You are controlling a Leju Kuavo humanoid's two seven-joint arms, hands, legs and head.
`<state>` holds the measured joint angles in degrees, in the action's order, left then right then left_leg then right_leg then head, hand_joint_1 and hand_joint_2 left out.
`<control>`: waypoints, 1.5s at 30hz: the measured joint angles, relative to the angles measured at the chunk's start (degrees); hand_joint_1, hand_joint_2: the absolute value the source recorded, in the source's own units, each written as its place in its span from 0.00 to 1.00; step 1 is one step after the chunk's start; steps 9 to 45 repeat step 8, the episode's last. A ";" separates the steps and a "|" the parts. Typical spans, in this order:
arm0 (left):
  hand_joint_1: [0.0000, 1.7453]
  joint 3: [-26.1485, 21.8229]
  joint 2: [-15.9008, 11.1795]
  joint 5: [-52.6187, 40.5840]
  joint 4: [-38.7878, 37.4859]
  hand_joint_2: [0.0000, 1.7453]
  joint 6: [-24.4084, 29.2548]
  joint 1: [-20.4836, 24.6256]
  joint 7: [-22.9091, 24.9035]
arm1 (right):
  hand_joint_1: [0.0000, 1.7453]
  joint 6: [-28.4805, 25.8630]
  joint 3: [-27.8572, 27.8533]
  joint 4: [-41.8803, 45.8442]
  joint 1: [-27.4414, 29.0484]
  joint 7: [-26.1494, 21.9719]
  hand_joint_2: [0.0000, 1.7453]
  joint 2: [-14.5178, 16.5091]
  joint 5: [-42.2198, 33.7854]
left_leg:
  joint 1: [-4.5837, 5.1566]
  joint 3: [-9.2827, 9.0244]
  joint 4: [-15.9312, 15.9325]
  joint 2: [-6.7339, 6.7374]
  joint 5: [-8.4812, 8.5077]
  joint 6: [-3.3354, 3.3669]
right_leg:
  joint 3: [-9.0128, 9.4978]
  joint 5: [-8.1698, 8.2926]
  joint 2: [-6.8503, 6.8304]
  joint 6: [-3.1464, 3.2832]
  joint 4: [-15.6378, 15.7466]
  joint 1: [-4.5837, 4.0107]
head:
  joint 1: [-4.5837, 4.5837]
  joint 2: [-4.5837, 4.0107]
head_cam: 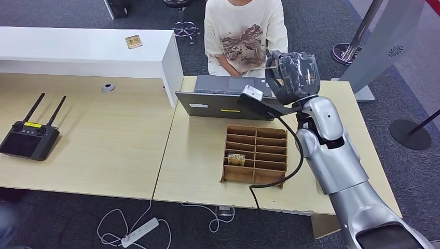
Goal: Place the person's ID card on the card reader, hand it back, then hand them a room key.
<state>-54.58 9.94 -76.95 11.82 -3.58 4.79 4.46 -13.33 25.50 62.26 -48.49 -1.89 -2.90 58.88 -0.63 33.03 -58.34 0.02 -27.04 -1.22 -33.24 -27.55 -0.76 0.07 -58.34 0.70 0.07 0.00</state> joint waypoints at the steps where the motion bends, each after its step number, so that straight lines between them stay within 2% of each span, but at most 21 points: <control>1: 0.00 0.00 0.00 -0.09 0.00 0.00 -0.04 0.03 0.00 | 1.00 0.20 -0.03 -0.80 -0.68 -0.01 1.00 0.22 -0.24 | 0.00 0.00 0.00 0.00 0.01 -0.01 | 0.00 0.00 0.00 0.00 0.00 0.00 | -0.01 0.00; 8: 0.00 0.00 -0.02 -0.62 0.00 0.00 -0.34 0.38 0.01 | 1.00 1.04 -0.11 -6.15 -4.47 0.11 1.00 1.25 -1.22 | 0.00 0.00 0.00 0.00 0.02 -0.01 | 0.00 0.02 0.00 0.01 0.00 0.00 | -0.01 0.00; 45: 0.00 0.00 -0.02 -0.62 0.00 0.00 -0.34 0.38 0.01 | 1.00 1.04 -0.11 -6.15 -4.47 0.11 1.00 1.25 -1.22 | 0.00 0.00 0.00 0.00 0.02 -0.01 | 0.00 0.02 0.00 0.01 0.00 0.00 | -0.01 0.00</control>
